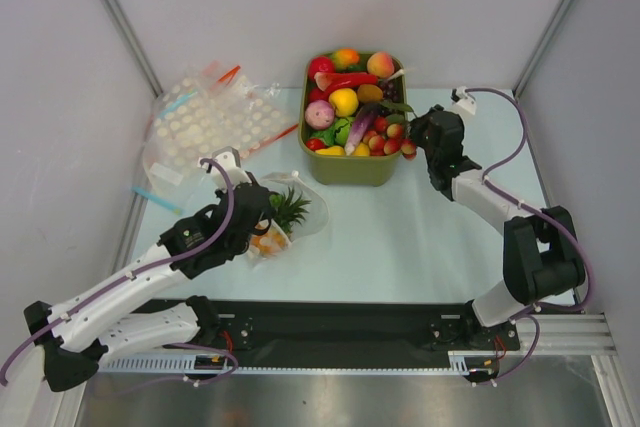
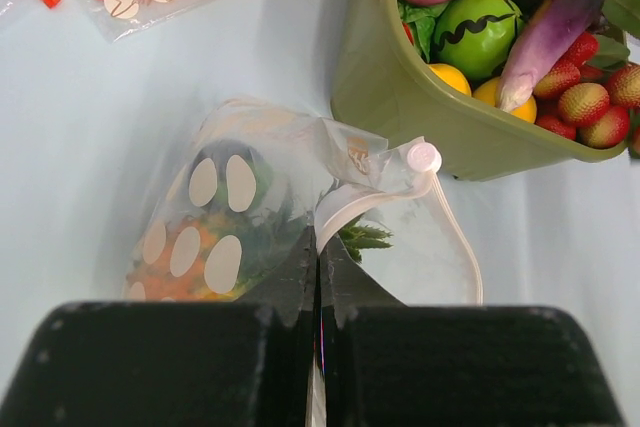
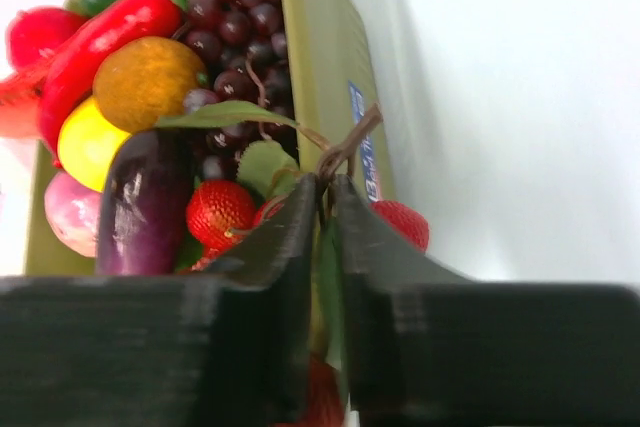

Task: Place the food in the zip-top bag and seal the zipper
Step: Pick up the fake fruit from the bin.

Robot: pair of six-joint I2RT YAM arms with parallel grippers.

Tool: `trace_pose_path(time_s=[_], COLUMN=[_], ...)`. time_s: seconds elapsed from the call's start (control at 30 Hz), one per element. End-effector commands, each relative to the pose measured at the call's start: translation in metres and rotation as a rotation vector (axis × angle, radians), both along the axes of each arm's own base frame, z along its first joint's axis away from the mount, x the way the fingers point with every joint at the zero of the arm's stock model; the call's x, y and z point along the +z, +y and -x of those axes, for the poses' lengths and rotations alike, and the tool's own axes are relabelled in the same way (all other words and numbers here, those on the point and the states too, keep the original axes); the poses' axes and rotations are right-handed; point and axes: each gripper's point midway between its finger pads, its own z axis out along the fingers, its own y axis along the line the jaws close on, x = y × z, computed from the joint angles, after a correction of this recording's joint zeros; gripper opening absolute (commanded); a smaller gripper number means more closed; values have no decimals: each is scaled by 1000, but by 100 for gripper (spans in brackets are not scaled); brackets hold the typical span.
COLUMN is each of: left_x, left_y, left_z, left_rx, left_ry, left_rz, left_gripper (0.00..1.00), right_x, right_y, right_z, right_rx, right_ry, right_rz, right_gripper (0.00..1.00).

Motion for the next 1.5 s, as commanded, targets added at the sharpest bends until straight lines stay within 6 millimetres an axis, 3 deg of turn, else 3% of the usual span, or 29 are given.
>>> trace_pose_path(time_s=[0.0, 0.07, 0.57, 0.9, 1.27, 1.47], left_x=[11, 11, 12, 12, 13, 14], left_y=[-1, -2, -1, -2, -2, -4], left_z=[-3, -3, -2, -2, -2, -1], left_rx=[0, -6, -7, -8, -15, -22], left_ry=[-36, -34, -37, -37, -38, -36], left_rz=[26, 28, 33, 35, 36, 38], left_gripper=[0, 0, 0, 0, 0, 0], right_x=[35, 39, 88, 119, 174, 180], right_y=[-1, 0, -7, 3, 26, 42], right_z=[-11, -9, 14, 27, 71, 95], right_rx=[-2, 4, 12, 32, 44, 111], right_ry=[-115, -123, -209, -265, -370, -366], right_rz=[-29, -31, -21, 0, 37, 7], right_gripper=[11, 0, 0, 0, 0, 0])
